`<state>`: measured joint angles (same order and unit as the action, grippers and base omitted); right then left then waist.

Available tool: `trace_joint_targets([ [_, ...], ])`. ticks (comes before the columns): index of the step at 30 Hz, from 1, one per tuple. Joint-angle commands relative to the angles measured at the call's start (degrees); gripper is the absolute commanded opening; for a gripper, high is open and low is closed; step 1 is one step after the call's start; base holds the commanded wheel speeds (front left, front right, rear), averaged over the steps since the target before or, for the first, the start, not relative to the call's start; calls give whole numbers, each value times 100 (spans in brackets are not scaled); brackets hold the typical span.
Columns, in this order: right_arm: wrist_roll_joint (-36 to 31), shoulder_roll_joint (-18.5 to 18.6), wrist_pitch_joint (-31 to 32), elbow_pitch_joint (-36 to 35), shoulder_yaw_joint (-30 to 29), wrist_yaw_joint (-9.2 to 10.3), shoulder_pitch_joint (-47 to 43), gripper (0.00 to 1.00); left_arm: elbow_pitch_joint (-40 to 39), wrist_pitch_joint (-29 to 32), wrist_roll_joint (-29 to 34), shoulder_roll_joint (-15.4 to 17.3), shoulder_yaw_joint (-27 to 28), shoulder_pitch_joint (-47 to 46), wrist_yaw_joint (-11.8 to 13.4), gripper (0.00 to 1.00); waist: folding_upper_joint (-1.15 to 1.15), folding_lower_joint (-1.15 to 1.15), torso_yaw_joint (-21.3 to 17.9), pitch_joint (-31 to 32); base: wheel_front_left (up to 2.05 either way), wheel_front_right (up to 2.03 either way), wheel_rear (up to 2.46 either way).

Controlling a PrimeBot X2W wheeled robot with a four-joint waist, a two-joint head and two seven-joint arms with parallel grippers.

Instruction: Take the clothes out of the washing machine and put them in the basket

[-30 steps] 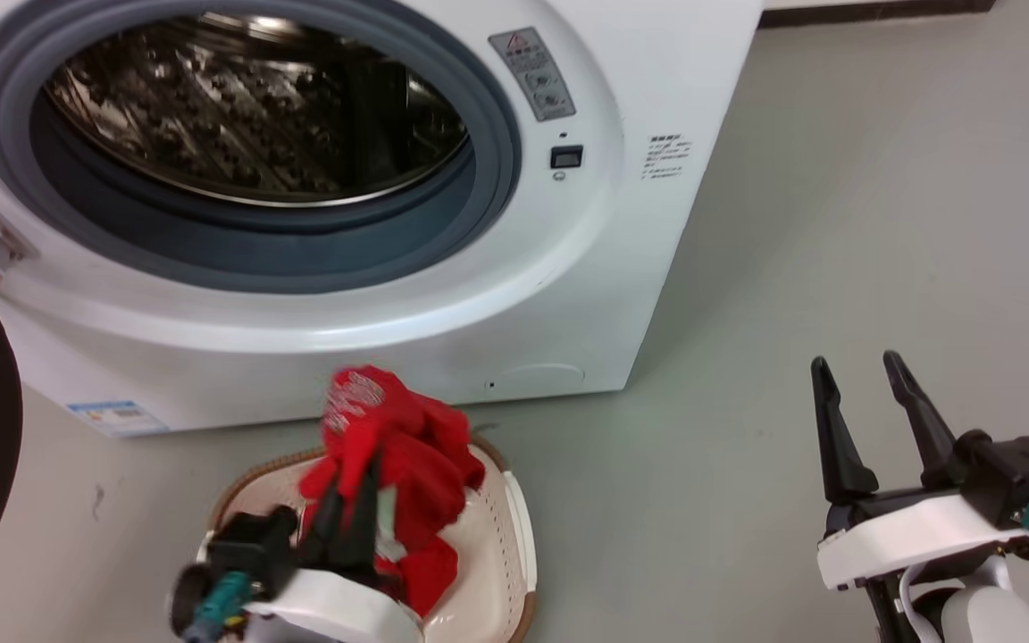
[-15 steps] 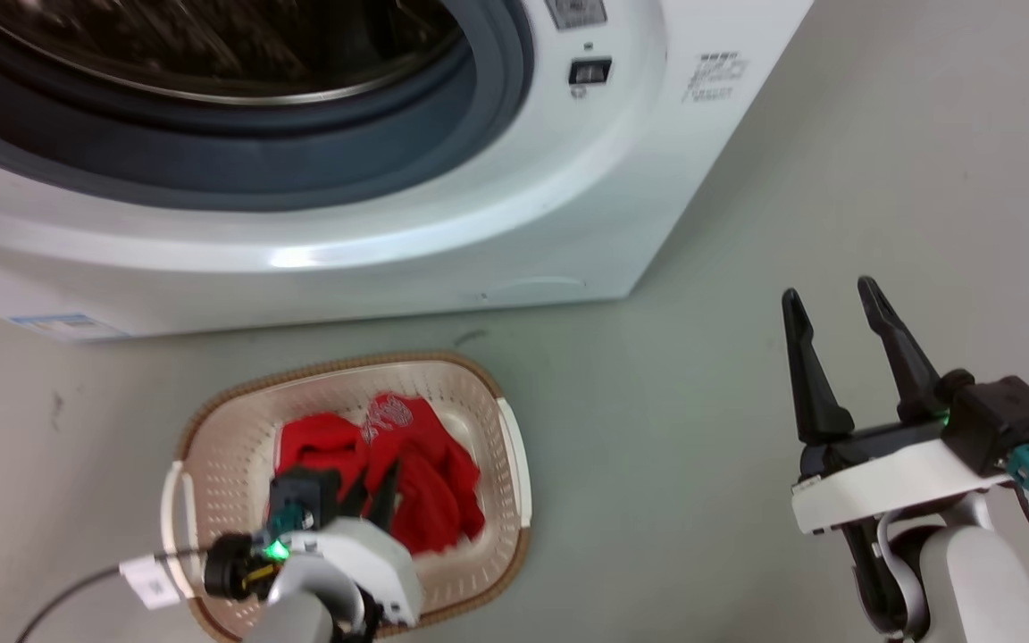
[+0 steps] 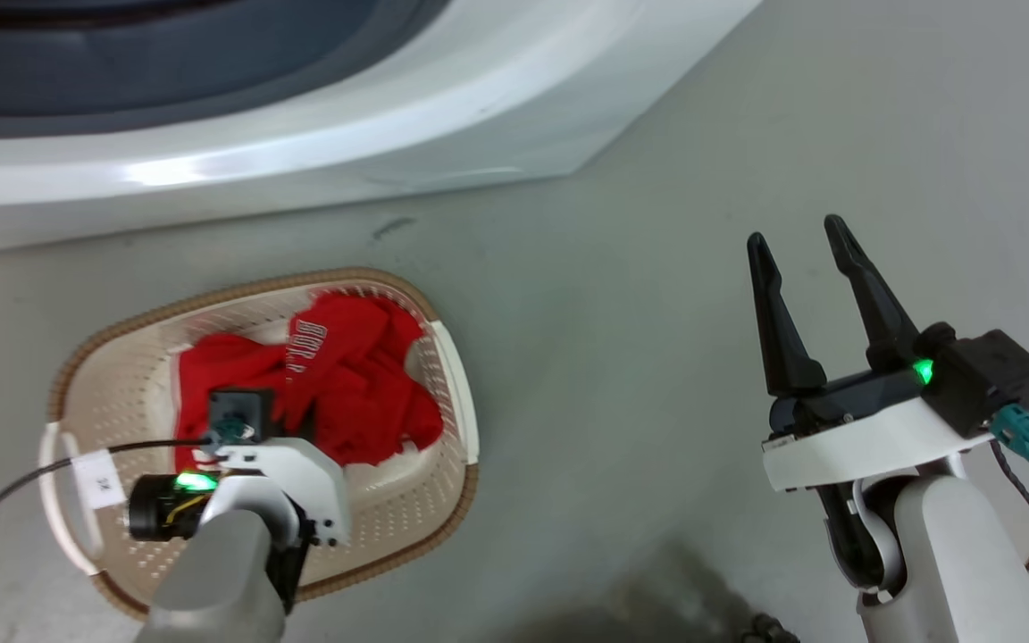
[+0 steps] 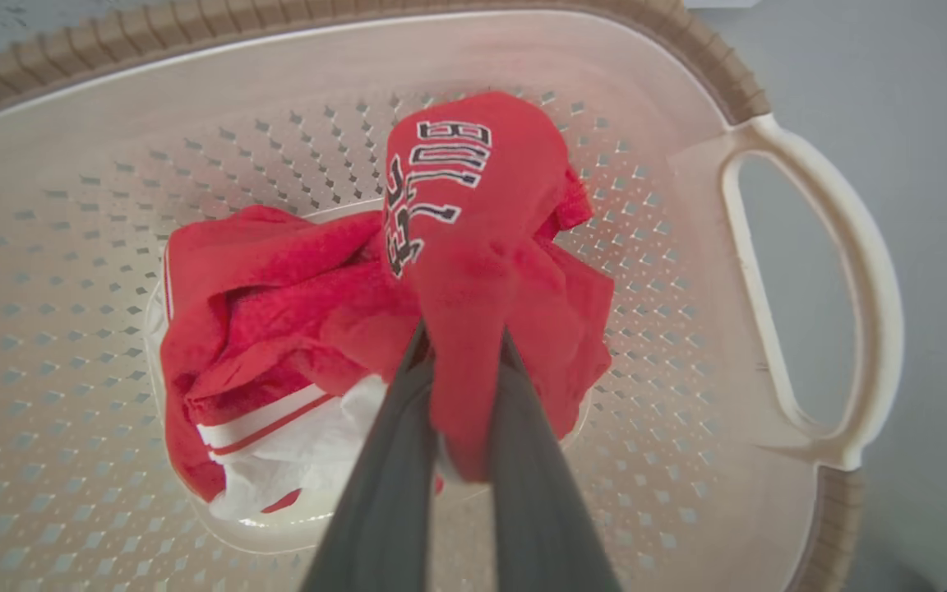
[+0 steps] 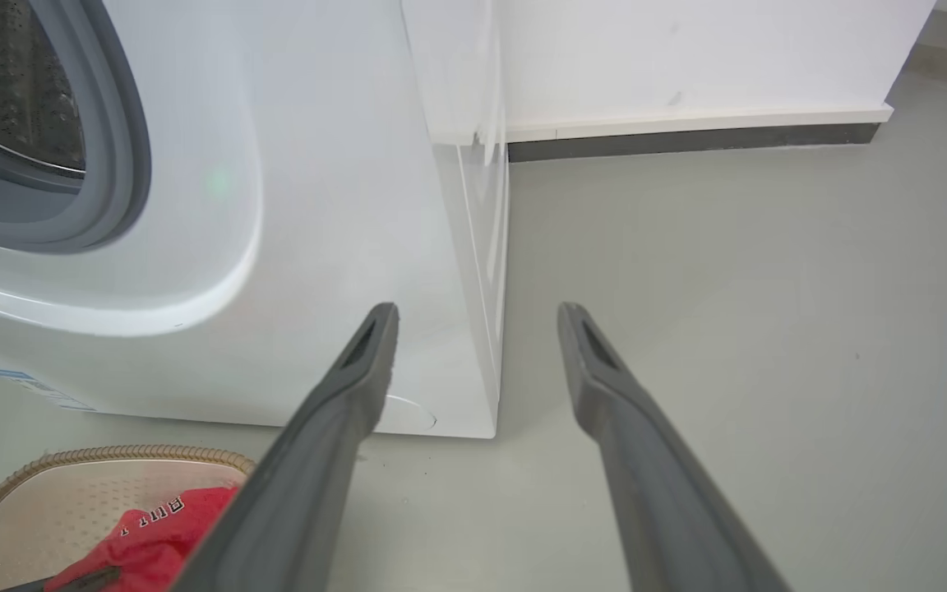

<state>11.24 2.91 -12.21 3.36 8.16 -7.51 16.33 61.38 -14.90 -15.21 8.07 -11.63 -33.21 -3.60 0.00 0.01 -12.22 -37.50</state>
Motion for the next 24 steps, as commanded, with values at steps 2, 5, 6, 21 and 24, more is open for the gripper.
trace_joint_targets([
  [2,35,-6,-91,35,35,4,151,100,214,-36,-57,53,96,-201,93,0,0,-1,-201,-322,0,0,0],
  [5,69,-6,-142,100,57,4,240,100,343,-33,-166,69,240,-310,89,0,0,-1,-226,-416,0,0,0],
  [6,77,-6,-154,125,64,4,266,100,394,-30,-168,77,244,-327,68,0,0,-1,-230,-425,0,0,0],
  [21,-222,-4,-162,639,-43,4,-119,100,-278,-30,-56,-281,413,622,79,100,0,-1,119,1292,0,0,0],
  [24,-310,-3,-83,660,-146,4,-287,100,-651,-30,4,-359,504,949,162,100,0,-1,246,1712,0,0,0],
])
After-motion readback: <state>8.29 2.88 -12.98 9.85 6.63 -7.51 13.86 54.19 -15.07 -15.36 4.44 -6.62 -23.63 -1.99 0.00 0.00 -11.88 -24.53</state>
